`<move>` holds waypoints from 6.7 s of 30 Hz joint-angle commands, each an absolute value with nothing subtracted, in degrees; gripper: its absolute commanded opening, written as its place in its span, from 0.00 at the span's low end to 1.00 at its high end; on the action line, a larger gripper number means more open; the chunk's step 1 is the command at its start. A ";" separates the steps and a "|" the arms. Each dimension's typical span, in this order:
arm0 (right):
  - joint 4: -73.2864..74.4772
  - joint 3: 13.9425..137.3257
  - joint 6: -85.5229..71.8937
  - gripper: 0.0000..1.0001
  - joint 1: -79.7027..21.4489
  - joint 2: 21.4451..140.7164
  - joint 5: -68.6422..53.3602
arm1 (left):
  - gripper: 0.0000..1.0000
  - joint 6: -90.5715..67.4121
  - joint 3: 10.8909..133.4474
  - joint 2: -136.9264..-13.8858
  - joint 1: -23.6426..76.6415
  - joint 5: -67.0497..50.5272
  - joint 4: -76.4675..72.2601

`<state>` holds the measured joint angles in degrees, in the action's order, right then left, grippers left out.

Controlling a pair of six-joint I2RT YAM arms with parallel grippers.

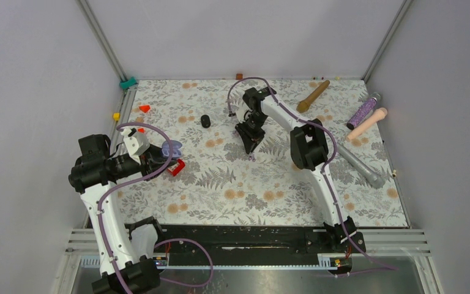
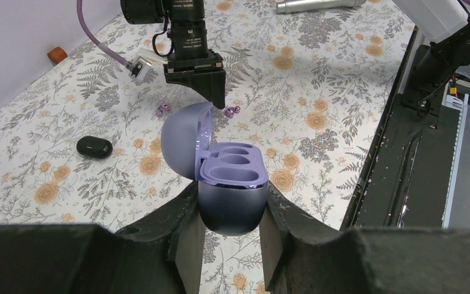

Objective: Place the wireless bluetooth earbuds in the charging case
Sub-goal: Move the earbud to the center of the board, then pick up the earbud from the center of the board.

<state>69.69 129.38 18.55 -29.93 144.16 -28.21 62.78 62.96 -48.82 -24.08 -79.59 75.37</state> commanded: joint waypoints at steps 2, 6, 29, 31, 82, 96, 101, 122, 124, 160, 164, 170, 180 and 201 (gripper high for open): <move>72.44 133.63 15.73 0.36 -30.94 146.25 -25.91 | 0.00 64.40 62.80 -48.10 -24.49 -82.90 74.83; 74.62 134.78 15.39 0.36 -30.93 147.87 -26.54 | 0.00 64.44 62.80 -47.99 -24.60 -82.92 74.87; 74.12 121.19 15.95 0.35 -30.72 141.29 -30.37 | 0.00 64.42 62.70 -47.89 -24.96 -83.13 74.88; 74.03 119.65 16.31 0.35 -30.47 140.49 -32.44 | 0.00 64.38 62.58 -47.82 -24.98 -83.08 74.87; 76.13 112.29 25.64 0.37 -26.06 137.77 -45.66 | 0.00 64.24 62.69 -47.70 -25.57 -83.41 74.84; 75.90 111.00 26.69 0.35 -26.02 138.01 -44.90 | 0.00 64.24 62.66 -47.64 -25.66 -83.40 74.86; 75.87 110.45 27.37 0.36 -26.02 137.69 -45.13 | 0.00 64.22 62.67 -47.57 -25.75 -83.46 74.88; 77.07 108.58 29.83 0.40 -24.96 136.71 -48.29 | 0.00 64.33 62.55 -47.59 -26.02 -83.62 74.88; 75.97 108.10 29.00 0.40 -24.92 136.85 -48.16 | 0.00 64.33 62.58 -47.60 -26.11 -83.63 74.84; 69.22 103.93 25.97 0.17 -24.79 133.99 -50.21 | 0.00 64.16 62.63 -47.29 -26.28 -83.77 74.88; 66.99 102.86 24.74 0.15 -24.79 133.05 -48.40 | 0.00 64.12 62.63 -47.31 -26.28 -83.83 74.89; 66.62 102.91 24.55 0.09 -24.80 132.49 -47.54 | 0.00 64.22 62.56 -47.44 -26.30 -84.06 74.86; 68.14 102.99 28.86 0.07 -24.81 117.40 -40.25 | 0.00 63.84 62.53 -49.86 -26.25 -86.57 75.18; 60.35 108.29 23.00 0.08 -35.38 89.01 -36.31 | 0.00 54.14 71.19 -68.90 5.80 -77.57 64.93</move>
